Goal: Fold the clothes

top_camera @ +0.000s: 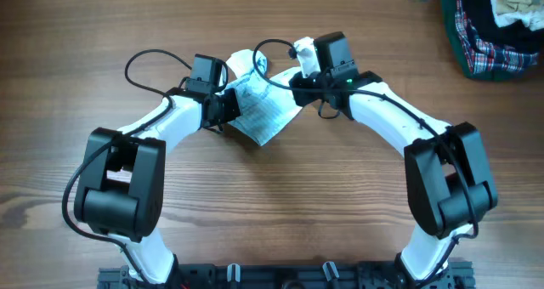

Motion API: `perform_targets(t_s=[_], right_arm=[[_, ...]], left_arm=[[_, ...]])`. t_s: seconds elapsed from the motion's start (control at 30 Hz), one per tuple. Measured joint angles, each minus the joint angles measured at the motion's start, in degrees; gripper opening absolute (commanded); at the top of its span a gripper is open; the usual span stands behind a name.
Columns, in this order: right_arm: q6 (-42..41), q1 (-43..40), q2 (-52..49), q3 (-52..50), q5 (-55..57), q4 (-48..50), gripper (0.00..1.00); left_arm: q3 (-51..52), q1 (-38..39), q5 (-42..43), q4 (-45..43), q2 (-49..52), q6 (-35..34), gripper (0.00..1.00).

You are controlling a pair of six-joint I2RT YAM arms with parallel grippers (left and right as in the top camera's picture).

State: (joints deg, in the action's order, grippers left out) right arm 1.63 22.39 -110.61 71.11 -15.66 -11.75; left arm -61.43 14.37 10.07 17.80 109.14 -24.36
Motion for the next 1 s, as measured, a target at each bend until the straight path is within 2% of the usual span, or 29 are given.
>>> perform_targets(t_s=[0.23,0.43,0.63,0.77,1.0], right_arm=[[5.7,1.14,-7.76,0.35,-1.07,6.75,0.04],[7.08,1.14,-11.21,0.42,-1.01,10.71,0.04],[7.23,0.9,-11.34,0.74,5.73,11.63,0.04],[6.1,-2.69,-11.45,0.94,9.88,12.26,0.04],[2.71,-11.15,-11.98,1.7,10.84,13.09,0.04]], left_arm=[[0.0,0.0,0.0,0.15,0.0,0.0,0.04],[0.0,0.0,0.0,0.17,0.0,0.0,0.04],[-0.02,0.0,-0.22,0.63,0.0,0.0,0.04],[-0.02,0.02,-0.44,0.85,0.0,0.0,0.04],[-0.07,0.26,-1.14,0.9,0.0,0.0,0.04]])
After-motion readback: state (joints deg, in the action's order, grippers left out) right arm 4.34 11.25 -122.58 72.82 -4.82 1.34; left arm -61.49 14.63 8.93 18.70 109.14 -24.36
